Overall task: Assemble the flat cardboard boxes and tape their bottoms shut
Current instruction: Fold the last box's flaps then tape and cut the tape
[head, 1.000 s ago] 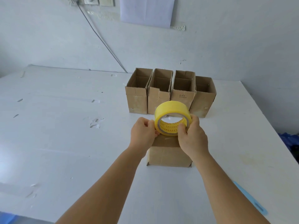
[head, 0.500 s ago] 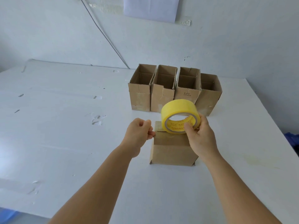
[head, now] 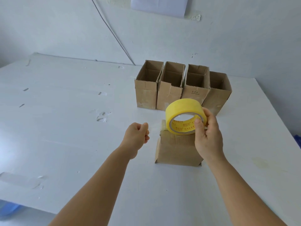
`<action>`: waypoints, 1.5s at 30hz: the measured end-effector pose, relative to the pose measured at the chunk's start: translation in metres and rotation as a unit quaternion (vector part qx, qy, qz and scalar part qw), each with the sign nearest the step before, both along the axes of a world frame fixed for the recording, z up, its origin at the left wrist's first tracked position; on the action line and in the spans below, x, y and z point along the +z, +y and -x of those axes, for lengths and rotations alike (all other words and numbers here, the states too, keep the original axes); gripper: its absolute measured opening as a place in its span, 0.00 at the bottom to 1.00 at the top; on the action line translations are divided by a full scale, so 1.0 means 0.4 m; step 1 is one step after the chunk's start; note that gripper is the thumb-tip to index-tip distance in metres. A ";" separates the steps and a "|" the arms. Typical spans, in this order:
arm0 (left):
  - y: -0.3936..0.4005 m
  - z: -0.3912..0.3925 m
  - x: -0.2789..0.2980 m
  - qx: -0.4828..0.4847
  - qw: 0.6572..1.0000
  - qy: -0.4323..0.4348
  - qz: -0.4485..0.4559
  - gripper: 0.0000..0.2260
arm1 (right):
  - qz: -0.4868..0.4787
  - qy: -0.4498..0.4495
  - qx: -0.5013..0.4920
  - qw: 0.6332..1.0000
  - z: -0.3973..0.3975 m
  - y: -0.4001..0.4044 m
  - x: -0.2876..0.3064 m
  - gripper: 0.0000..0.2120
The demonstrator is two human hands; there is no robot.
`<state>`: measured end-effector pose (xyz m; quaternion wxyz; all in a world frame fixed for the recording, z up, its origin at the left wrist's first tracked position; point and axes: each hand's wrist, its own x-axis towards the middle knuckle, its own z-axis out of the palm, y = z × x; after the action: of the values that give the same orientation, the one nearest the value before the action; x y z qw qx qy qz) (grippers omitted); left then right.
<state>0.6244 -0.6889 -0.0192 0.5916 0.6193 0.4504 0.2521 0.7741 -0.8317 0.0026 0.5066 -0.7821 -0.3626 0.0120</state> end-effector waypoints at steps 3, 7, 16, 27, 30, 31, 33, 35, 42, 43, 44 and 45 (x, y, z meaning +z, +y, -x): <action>-0.004 -0.007 -0.020 -0.007 1.000 0.001 0.018 0.14 | -0.006 0.007 0.004 1.000 -0.001 -0.001 -0.001 0.18; -0.021 -0.022 -0.037 -0.024 0.999 0.002 0.037 0.14 | -0.007 0.017 -0.002 1.000 -0.002 -0.006 -0.003 0.20; -0.070 -0.055 -0.065 -0.048 0.998 0.026 -0.013 0.18 | 0.011 0.015 0.008 1.000 0.002 -0.007 -0.003 0.25; -0.140 -0.001 -0.094 -0.022 0.993 -0.001 -0.118 0.17 | 0.024 -0.003 0.003 1.000 -0.001 -0.012 -0.007 0.21; -0.177 -0.001 -0.070 -0.171 0.976 -0.038 -0.126 0.28 | 0.028 0.003 -0.005 1.000 0.001 -0.008 -0.008 0.24; -0.178 0.004 -0.070 -0.199 0.970 -0.012 -0.142 0.29 | 0.030 0.004 -0.005 1.000 0.003 -0.009 -0.008 0.24; -0.158 0.015 -0.064 -0.231 0.956 0.035 -0.178 0.28 | 0.030 0.013 -0.003 0.999 0.002 -0.009 -0.007 0.21; -0.129 0.018 -0.044 -0.239 0.947 0.043 -0.212 0.30 | 0.025 0.034 0.004 0.999 0.001 -0.009 -0.003 0.17; -0.075 -0.064 0.014 -0.272 0.927 -0.015 -0.256 0.49 | 0.000 0.147 0.060 0.987 -0.010 -0.013 0.020 0.12; -0.071 -0.067 0.008 -0.269 0.925 -0.002 -0.269 0.49 | -0.007 0.171 0.075 0.982 -0.017 -0.018 0.024 0.11; -0.065 -0.069 0.001 -0.268 0.919 0.018 -0.287 0.48 | -0.014 0.194 0.093 0.976 -0.026 -0.022 0.027 0.10; -0.058 -0.071 -0.004 -0.272 0.910 0.041 -0.309 0.48 | -0.019 0.219 0.116 0.969 -0.034 -0.027 0.031 0.10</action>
<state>0.6529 -0.7123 -0.0210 0.3971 0.8796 0.1882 0.1823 0.7878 -0.8425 0.0151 0.5835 -0.7033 -0.3312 0.2351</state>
